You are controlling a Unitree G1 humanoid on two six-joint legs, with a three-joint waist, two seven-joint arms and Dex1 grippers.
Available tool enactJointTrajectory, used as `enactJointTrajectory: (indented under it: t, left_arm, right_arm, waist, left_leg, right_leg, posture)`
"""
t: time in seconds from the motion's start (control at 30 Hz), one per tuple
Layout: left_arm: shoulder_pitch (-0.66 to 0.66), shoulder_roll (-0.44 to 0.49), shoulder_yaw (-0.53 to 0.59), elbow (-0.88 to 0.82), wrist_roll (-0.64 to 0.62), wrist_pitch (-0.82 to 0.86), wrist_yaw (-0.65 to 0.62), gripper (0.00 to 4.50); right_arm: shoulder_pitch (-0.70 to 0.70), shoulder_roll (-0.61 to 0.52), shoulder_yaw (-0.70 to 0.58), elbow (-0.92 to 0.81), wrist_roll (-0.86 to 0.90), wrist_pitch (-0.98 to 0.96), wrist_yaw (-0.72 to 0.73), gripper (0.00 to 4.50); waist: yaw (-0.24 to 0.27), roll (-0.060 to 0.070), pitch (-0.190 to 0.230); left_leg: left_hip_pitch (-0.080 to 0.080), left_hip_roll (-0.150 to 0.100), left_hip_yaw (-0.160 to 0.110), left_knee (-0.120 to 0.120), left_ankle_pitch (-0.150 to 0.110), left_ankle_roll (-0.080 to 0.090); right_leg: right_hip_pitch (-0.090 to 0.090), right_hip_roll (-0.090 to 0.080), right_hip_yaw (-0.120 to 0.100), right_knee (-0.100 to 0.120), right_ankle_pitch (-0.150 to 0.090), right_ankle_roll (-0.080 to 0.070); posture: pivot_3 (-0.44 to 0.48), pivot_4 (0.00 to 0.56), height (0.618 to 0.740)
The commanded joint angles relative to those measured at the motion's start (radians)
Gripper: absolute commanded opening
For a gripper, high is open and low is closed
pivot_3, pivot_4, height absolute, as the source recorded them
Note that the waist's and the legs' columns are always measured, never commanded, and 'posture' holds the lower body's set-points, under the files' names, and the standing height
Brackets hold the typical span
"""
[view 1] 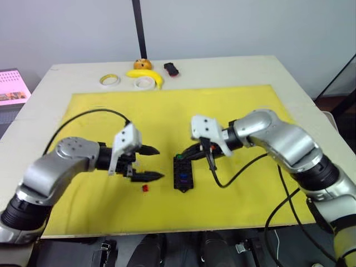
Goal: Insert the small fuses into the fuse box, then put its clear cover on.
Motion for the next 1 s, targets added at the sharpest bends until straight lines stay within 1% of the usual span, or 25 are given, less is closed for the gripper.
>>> enactJointTrajectory:
  t: [0.03, 0.3, 0.67, 1.0]
  left_arm:
    - [0.016, -0.001, -0.013, -0.029, 0.053, -0.059, 0.004, 4.46]
    - [0.027, -0.015, -0.054, -0.009, 0.151, -0.172, -0.024, 4.46]
    - [0.017, -0.048, -0.076, 0.021, 0.191, -0.199, -0.037, 4.46]
    - [0.021, -0.071, -0.067, 0.032, 0.21, -0.206, -0.037, 4.46]
  right_arm:
    - [0.005, 0.003, -0.003, -0.021, -0.039, -0.042, 0.018, 0.0]
    - [0.029, 0.014, 0.008, -0.024, -0.087, -0.052, 0.041, 0.0]
    - [0.044, 0.027, 0.0, -0.054, -0.097, -0.018, 0.056, 0.0]
    - [0.038, 0.038, -0.003, -0.072, -0.091, 0.034, 0.057, 0.0]
  waist:
    - [0.0, 0.0, 0.0]
    - [0.001, 0.0, 0.0]
    - [0.001, 0.0, 0.0]
    - [0.001, 0.0, 0.0]
  left_leg:
    - [0.0, 0.0, 0.0, 0.0, 0.0, 0.0]
    - [0.0, 0.0, 0.0, 0.0, 0.0, 0.0]
    - [0.0, 0.0, 0.0, 0.0, 0.0, 0.0]
    - [0.0, 0.0, 0.0, 0.0, 0.0, 0.0]
  right_leg:
    - [0.0, 0.0, 0.0, 0.0, 0.0, 0.0]
    - [0.0, 0.0, 0.0, 0.0, 0.0, 0.0]
    - [0.0, 0.001, 0.0, 0.0, 0.0, 0.0]
    - [0.0, 0.001, 0.0, 0.0, 0.0, 0.0]
  posture:
    - [0.0, 0.15, 0.74]
    - [0.0, 0.15, 0.74]
    - [0.0, 0.15, 0.74]
    - [0.0, 0.15, 0.74]
